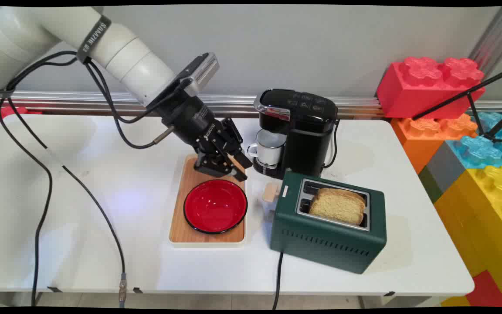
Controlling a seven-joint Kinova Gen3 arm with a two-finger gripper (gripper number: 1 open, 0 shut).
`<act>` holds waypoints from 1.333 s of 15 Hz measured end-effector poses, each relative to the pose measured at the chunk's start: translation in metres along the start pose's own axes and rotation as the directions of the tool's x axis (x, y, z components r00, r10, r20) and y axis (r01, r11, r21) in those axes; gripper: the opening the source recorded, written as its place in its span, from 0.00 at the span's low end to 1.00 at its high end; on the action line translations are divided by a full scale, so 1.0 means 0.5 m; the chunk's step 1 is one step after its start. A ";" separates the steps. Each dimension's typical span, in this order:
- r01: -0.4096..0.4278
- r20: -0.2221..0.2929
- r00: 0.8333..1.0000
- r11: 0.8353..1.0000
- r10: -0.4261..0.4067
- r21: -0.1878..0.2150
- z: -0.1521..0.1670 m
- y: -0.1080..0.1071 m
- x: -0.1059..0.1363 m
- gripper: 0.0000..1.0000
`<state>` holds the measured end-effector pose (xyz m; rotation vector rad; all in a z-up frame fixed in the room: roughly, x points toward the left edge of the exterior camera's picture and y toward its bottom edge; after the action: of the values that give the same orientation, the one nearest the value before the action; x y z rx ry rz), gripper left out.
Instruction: Press the toaster switch
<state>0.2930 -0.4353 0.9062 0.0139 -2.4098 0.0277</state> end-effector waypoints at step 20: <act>0.097 -0.162 0.981 0.992 -0.109 -0.080 0.091 -0.047 -0.084 0.00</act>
<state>0.2944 -0.4599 0.8446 0.0998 -2.2390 -0.1014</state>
